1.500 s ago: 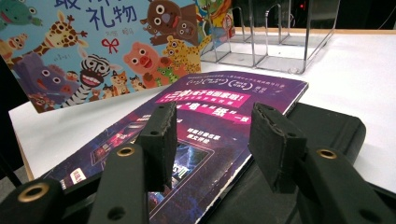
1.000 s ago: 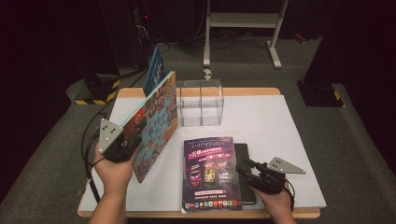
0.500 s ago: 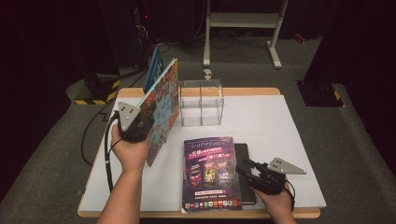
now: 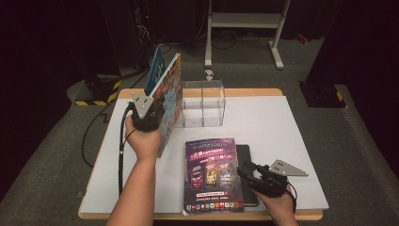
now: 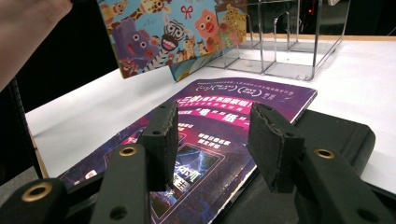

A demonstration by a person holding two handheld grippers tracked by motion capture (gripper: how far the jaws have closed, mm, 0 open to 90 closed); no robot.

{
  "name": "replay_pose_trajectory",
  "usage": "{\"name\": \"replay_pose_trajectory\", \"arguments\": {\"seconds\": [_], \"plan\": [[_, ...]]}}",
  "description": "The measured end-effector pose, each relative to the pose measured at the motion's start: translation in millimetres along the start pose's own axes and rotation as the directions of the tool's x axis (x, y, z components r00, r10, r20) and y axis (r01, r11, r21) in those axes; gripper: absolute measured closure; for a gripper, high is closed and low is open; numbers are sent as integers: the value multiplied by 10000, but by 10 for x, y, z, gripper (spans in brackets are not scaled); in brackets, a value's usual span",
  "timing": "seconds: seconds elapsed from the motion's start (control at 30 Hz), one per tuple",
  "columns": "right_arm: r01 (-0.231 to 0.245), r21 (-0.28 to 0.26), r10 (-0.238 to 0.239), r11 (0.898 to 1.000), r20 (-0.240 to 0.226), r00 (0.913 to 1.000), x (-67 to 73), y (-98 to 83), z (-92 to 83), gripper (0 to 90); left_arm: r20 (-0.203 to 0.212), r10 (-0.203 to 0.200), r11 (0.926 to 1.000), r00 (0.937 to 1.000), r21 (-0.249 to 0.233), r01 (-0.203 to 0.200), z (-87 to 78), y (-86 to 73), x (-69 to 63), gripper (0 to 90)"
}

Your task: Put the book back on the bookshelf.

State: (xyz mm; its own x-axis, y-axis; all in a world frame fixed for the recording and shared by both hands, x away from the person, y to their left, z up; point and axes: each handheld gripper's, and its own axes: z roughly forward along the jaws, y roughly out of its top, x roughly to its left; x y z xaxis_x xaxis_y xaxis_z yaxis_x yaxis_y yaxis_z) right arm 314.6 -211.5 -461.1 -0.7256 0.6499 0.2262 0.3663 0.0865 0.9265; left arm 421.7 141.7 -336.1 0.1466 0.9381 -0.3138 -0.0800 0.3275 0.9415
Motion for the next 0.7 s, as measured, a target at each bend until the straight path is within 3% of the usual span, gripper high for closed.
{"name": "replay_pose_trajectory", "arguments": {"seconds": [0.27, 0.7], "plan": [[-16, 51, 16, 10000, -71, 10000, 11, -10, 11, 527, -276, 119, 9999, 9995, -22, -120, 153, -131, 9, 810], [-1, 136, 3, 9999, -174, 9998, 33, -33, 21, 527, -330, 93, 9995, 9994, -284, -102, 141, -250, 32, 809]]}}
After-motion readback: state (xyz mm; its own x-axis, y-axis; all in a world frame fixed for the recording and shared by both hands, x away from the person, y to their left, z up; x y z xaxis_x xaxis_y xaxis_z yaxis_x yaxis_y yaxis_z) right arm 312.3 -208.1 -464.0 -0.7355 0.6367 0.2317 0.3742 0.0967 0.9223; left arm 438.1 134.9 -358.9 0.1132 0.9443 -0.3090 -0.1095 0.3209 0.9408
